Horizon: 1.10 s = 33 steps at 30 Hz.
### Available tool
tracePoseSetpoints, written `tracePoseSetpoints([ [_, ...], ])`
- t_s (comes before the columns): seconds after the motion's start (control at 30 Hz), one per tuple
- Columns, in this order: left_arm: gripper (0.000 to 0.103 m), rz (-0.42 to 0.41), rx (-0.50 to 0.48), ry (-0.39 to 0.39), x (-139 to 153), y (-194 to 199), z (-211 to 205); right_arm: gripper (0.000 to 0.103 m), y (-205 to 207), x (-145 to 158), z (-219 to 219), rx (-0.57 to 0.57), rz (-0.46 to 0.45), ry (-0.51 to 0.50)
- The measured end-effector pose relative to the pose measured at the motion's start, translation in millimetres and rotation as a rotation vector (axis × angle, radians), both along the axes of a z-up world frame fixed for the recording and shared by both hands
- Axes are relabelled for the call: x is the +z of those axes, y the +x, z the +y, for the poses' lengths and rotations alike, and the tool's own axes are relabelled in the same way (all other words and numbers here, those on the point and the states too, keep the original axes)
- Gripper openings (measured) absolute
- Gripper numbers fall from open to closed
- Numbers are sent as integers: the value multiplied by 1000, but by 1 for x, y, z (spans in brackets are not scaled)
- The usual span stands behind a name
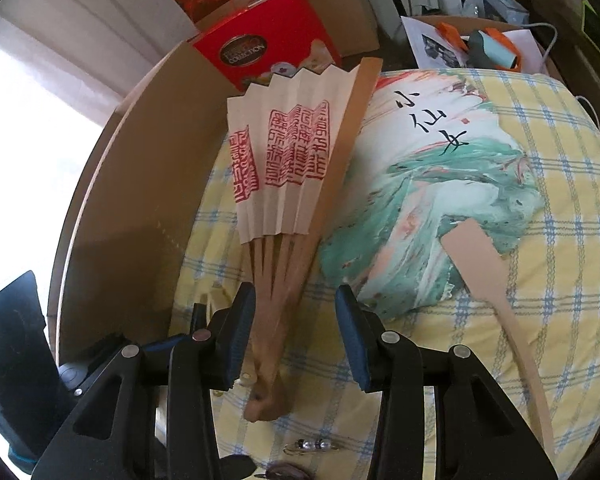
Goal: Organize objects
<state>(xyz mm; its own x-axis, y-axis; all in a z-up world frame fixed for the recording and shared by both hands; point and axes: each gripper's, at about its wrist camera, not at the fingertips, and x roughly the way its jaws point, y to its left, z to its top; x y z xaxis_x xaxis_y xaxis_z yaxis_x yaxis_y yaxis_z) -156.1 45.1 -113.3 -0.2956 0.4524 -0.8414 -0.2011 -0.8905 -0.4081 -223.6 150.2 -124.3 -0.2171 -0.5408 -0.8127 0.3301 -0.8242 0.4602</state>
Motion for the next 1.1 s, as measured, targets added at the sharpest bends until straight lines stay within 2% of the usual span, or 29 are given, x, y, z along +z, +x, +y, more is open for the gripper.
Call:
tracePoseSetpoints([
  [0.17, 103, 5, -23, -9, 5, 10, -2, 43, 10, 12, 9, -1, 30, 2],
  [0.3, 101, 23, -39, -76, 1, 18, 5, 43, 21, 22, 26, -18, 51, 11],
  [0.37, 90, 34, -46, -110, -3, 20, 7, 43, 27, 26, 33, -21, 56, 9],
  [0.43, 75, 25, -54, -120, -6, 19, 8, 43, 34, 29, 40, -21, 64, 7],
  [0.57, 62, 36, -105, -189, -6, 20, 13, 43, 46, 36, 49, -26, 85, 4],
  [0.63, 52, 41, -121, -219, -6, 21, 15, 43, 50, 38, 53, -32, 92, -4],
  [0.97, 49, 67, -161, -242, -7, 17, 19, 43, 60, 35, 57, -36, 83, -28],
  [1.0, 44, 72, -173, -243, -7, 17, 20, 43, 62, 35, 58, -35, 82, -29],
  [1.07, 22, 57, -197, -197, -6, 18, 21, 43, 63, 34, 58, -35, 81, -31],
  [1.1, 6, 44, -202, -182, -7, 19, 21, 43, 64, 34, 59, -36, 81, -32],
])
